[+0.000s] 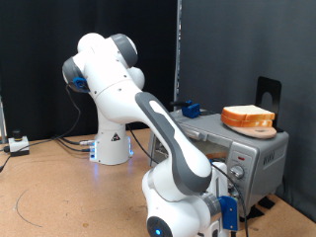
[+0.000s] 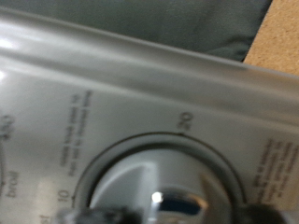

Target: Make a piece of toast with the oven

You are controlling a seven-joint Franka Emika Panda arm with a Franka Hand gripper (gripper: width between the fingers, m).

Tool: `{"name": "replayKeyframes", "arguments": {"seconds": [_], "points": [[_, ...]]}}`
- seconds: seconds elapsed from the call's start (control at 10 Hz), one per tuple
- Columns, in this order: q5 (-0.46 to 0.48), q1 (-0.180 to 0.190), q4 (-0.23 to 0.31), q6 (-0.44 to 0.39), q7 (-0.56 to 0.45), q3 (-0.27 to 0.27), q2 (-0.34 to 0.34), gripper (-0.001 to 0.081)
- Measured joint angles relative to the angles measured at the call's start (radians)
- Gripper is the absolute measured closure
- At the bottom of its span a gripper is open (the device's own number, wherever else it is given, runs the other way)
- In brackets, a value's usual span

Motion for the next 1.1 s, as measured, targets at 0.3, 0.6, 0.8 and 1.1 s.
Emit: {"name": "replayKeyframes", "arguments": {"seconds": [0.3, 0.6, 0.8, 1.1], "points": [[0.002, -0.002, -0.003, -0.004, 0.003, 0.001, -0.007, 0.071], [0.012, -0.017, -0.043, 0.048, -0.138, 0.013, -0.03, 0.071], [0.06, -0.056, -0.13, 0.146, -0.359, 0.043, -0.073, 0.071], [0.11, -0.086, -0.185, 0.204, -0.504, 0.064, -0.093, 0.071]]}}
